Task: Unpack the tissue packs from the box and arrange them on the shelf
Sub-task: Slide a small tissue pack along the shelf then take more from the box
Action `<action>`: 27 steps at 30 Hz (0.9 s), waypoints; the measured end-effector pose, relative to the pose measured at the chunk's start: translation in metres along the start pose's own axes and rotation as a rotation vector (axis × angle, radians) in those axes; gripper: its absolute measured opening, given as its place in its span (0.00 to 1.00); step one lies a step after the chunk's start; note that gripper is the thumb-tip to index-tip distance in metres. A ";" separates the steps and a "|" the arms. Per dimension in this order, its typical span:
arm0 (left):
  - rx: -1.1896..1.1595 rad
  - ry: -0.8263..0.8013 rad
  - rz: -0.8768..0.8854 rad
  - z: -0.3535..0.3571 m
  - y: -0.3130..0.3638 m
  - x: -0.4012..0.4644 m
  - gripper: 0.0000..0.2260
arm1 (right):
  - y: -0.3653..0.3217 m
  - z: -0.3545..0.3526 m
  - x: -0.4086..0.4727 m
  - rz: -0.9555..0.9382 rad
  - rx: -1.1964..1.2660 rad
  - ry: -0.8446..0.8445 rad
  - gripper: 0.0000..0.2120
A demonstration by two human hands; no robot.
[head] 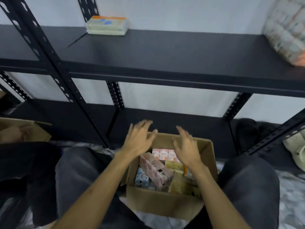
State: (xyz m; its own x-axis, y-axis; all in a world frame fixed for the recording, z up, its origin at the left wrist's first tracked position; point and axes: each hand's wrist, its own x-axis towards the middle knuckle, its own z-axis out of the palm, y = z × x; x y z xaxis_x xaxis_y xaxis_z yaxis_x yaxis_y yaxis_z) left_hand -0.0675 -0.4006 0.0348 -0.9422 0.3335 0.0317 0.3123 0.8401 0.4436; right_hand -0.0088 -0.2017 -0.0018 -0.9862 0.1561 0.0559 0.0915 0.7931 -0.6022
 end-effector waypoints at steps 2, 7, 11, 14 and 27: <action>0.005 -0.117 -0.077 0.035 -0.005 -0.009 0.26 | 0.038 0.032 -0.025 0.189 0.061 -0.156 0.25; -0.085 -0.390 -0.285 0.122 -0.028 -0.037 0.27 | 0.075 0.077 -0.065 0.392 -0.128 -0.763 0.20; -0.088 -0.816 -0.346 0.169 -0.047 -0.063 0.18 | 0.081 0.085 -0.070 0.450 -0.101 -0.961 0.14; -0.062 -0.989 -0.378 0.176 -0.048 -0.068 0.21 | 0.091 0.089 -0.066 0.446 -0.068 -0.920 0.11; -0.146 -0.890 -0.415 0.190 -0.051 -0.054 0.12 | 0.129 0.114 -0.046 0.514 -0.403 -0.316 0.23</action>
State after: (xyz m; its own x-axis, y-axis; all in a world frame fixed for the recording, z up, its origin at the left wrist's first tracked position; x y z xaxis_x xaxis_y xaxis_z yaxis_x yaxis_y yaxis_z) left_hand -0.0097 -0.3798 -0.1599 -0.5201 0.2748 -0.8087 -0.0964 0.9219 0.3752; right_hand 0.0327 -0.1738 -0.1734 -0.7923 0.4382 -0.4245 0.5377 0.8303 -0.1464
